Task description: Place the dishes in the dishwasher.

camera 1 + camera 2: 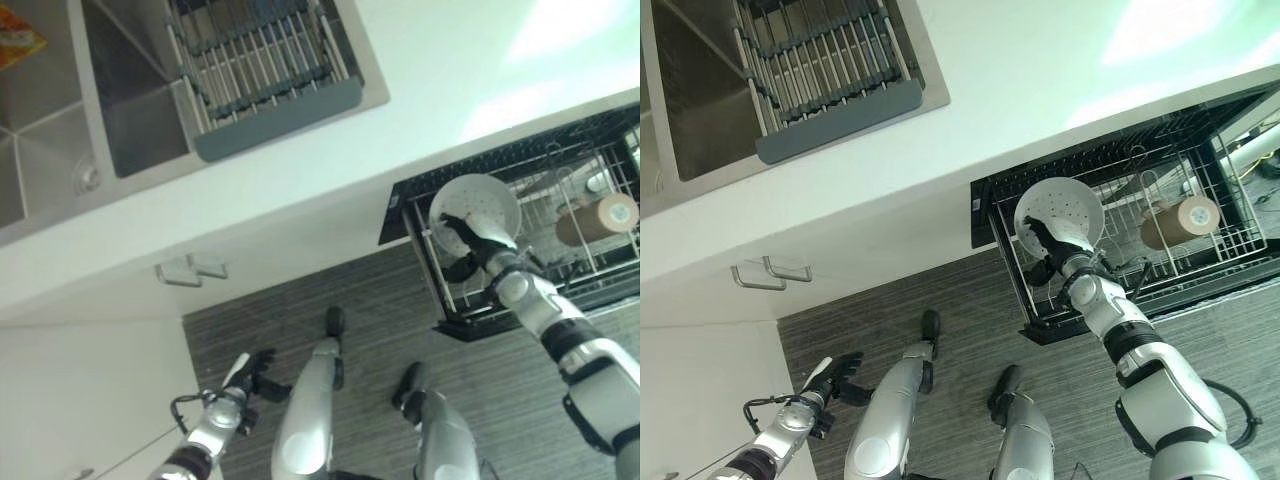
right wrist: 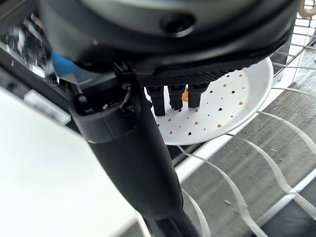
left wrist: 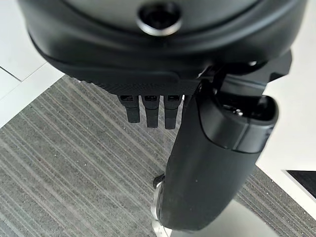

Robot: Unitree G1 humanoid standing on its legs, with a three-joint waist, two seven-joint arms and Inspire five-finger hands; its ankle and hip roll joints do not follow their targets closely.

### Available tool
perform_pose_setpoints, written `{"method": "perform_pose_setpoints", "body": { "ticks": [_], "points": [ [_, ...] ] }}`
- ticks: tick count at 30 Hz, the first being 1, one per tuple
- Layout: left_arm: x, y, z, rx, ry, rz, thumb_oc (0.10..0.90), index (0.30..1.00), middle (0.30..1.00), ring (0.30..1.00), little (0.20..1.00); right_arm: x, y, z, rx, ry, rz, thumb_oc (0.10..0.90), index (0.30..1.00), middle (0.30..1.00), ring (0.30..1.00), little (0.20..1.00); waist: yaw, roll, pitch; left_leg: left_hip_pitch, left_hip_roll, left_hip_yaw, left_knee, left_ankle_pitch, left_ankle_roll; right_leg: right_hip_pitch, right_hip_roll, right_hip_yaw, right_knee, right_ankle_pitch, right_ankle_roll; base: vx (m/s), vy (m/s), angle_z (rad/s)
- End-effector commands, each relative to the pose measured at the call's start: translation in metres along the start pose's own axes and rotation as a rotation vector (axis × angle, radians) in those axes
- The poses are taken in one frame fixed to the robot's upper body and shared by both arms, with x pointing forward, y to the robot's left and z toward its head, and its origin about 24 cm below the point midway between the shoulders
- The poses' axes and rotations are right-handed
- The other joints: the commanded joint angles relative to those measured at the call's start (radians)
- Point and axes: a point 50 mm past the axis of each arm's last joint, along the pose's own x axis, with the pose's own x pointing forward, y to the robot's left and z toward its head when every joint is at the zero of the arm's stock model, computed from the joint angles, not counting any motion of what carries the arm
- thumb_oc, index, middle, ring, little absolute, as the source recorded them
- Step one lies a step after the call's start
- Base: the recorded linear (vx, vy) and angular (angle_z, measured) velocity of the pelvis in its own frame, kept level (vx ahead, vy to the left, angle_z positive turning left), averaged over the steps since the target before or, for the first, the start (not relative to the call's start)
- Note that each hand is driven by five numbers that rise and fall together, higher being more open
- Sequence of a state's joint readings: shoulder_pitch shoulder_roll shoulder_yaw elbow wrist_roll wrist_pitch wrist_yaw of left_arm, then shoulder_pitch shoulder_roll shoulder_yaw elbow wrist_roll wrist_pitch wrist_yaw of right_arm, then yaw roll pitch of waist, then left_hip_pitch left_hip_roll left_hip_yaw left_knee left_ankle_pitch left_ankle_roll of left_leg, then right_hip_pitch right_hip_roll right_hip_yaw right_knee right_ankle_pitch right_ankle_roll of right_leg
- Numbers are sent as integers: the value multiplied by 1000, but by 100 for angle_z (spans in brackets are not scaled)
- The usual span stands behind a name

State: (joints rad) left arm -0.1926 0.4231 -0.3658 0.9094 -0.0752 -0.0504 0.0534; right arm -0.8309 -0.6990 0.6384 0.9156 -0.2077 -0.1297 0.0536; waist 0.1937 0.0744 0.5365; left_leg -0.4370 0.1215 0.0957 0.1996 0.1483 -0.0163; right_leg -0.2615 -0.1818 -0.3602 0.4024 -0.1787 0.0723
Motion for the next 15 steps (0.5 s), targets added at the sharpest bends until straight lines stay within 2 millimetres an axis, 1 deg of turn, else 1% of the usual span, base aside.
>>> {"method": "perform_pose_setpoints", "body": {
  "ticks": [1, 2, 6, 10, 12, 13, 14, 15],
  "points": [
    [-6, 7, -15, -9, 56, 13, 800, 900, 900, 900, 900, -9, -21, -11, -38, 1, 220, 800, 900, 900, 900, 900, 6, -5, -17, 26, 49, -78, 100, -166, -62, -4, -46, 22, -102, 132, 85, 23, -98, 10],
    [-6, 12, -16, 5, 62, 22, 800, 900, 900, 900, 900, -13, -18, -20, -13, 29, 284, 800, 900, 900, 900, 900, 9, -12, -17, 33, 51, -77, 100, -166, -63, 5, -45, 16, -102, 131, 85, 22, -93, 7],
    [-8, 19, -19, 13, 73, 36, 800, 900, 900, 900, 900, -15, -17, -26, 7, 40, 285, 800, 900, 900, 900, 900, 10, -22, -17, 48, 53, -76, 100, -168, -65, 20, -41, 16, -102, 129, 86, 16, -57, 1],
    [-8, 18, -21, 1, 81, 43, 800, 900, 900, 900, 900, -19, -27, -30, 97, 22, 157, 800, 900, 900, 900, 900, -1, -29, -17, 78, 52, -74, 100, -172, -66, 50, -36, 26, -102, 121, 84, 0, -14, -1],
    [-9, 16, -24, -10, 91, 43, 800, 900, 900, 900, 900, -22, -41, -28, 315, -41, -38, 800, 900, 900, 900, 900, -13, -28, -17, 98, 53, -73, 100, -173, -67, 68, -35, 31, -102, 118, 82, 0, 0, 0],
    [-10, 13, -26, -22, 98, 43, 800, 900, 900, 900, 900, -25, -53, -25, 517, -81, -145, 800, 900, 900, 900, 900, -24, -26, -17, 112, 54, -70, 100, -176, -67, 79, -33, 38, -102, 114, 80, 14, 43, -1],
    [-10, 10, -29, -34, 105, 42, 800, 900, 900, 900, 900, -27, -60, -18, 626, -149, -213, 800, 900, 900, 900, 900, -33, -24, -20, 119, 56, -66, 100, -178, -67, 83, -32, 45, -102, 111, 79, 27, 62, -6],
    [-11, 7, -32, -46, 114, 41, 800, 900, 900, 900, 900, -30, -65, -11, 697, -218, -280, 800, 900, 900, 900, 900, -42, -22, -25, 125, 57, -62, 100, -181, -68, 86, -31, 51, -102, 107, 78, 30, 63, -8]
  ]
}}
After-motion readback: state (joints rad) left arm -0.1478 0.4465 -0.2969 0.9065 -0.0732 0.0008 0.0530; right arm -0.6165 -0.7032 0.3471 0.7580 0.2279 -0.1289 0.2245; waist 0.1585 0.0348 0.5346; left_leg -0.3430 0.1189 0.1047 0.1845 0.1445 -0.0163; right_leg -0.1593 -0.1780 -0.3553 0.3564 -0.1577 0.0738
